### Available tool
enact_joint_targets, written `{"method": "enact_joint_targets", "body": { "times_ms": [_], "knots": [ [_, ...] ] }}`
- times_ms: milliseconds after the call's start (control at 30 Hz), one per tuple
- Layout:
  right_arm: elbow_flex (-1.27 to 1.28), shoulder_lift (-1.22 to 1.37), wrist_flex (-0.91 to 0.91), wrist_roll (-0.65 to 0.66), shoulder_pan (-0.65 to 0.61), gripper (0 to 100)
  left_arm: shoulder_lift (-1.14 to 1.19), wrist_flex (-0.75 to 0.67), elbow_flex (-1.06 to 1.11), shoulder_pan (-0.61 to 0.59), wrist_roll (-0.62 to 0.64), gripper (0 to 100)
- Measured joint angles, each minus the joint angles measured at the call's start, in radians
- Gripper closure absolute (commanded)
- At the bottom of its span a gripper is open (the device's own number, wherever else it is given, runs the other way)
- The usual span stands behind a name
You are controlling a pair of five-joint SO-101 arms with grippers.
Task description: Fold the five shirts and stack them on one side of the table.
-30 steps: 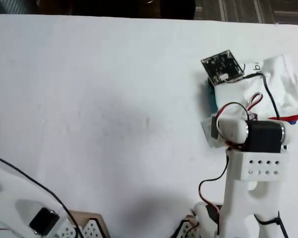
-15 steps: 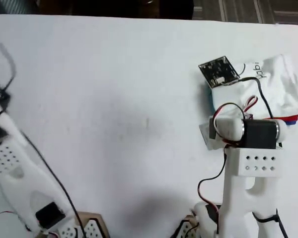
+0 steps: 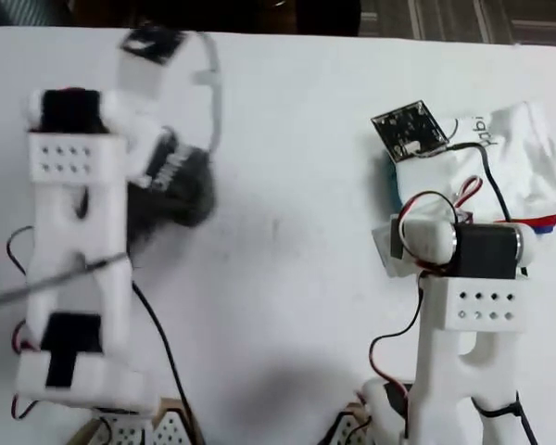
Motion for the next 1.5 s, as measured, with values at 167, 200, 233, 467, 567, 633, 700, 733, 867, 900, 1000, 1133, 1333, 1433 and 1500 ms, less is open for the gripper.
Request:
{"method": "enact_joint_targets", "body": {
  "times_ms": [167,200,233,467,567,633,700,733,867,900,1000,1133,1333,1433,1500],
  "knots": [
    [0.000,0.000,0.000,0.000,0.000,87.2,-0.106,0.000,0.011,0.153,0.000,97],
    [0.000,0.000,0.000,0.000,0.000,87.2,-0.112,0.000,0.011,0.170,-0.002,97],
    [0.000,0.000,0.000,0.000,0.000,87.2,-0.114,0.000,0.014,0.181,-0.002,97],
    [0.000,0.000,0.000,0.000,0.000,87.2,-0.114,0.000,0.032,0.190,0.000,97],
    [0.000,0.000,0.000,0.000,0.000,87.2,-0.115,0.000,0.103,0.190,0.000,88],
    [0.000,0.000,0.000,0.000,0.000,87.2,-0.115,-0.003,0.170,0.190,0.000,81],
    [0.000,0.000,-0.003,0.000,0.000,87.2,-0.115,-0.021,0.245,0.190,0.000,80],
    [0.000,0.000,-0.011,0.000,0.000,87.2,-0.115,-0.031,0.276,0.190,0.000,81],
    [0.002,0.000,-0.038,0.000,0.000,87.2,-0.120,-0.051,0.301,0.164,-0.003,81],
    [0.006,0.000,-0.046,0.000,0.000,87.2,-0.121,-0.051,0.288,0.144,-0.003,81],
    [0.049,0.000,-0.078,0.000,0.000,87.2,-0.121,-0.051,0.213,0.060,-0.003,81],
    [0.132,0.000,-0.129,-0.035,-0.029,86.8,-0.123,-0.064,0.153,-0.114,-0.003,81],
    [0.160,0.014,-0.235,-0.157,-0.245,86.8,-0.123,-0.170,0.238,-0.376,-0.106,82],
    [0.160,0.086,-0.293,-0.181,-0.387,83.8,-0.123,-0.239,0.324,-0.494,-0.120,82],
    [0.157,0.157,-0.315,-0.189,-0.465,79.1,-0.123,-0.279,0.385,-0.574,-0.121,82]
  ]
}}
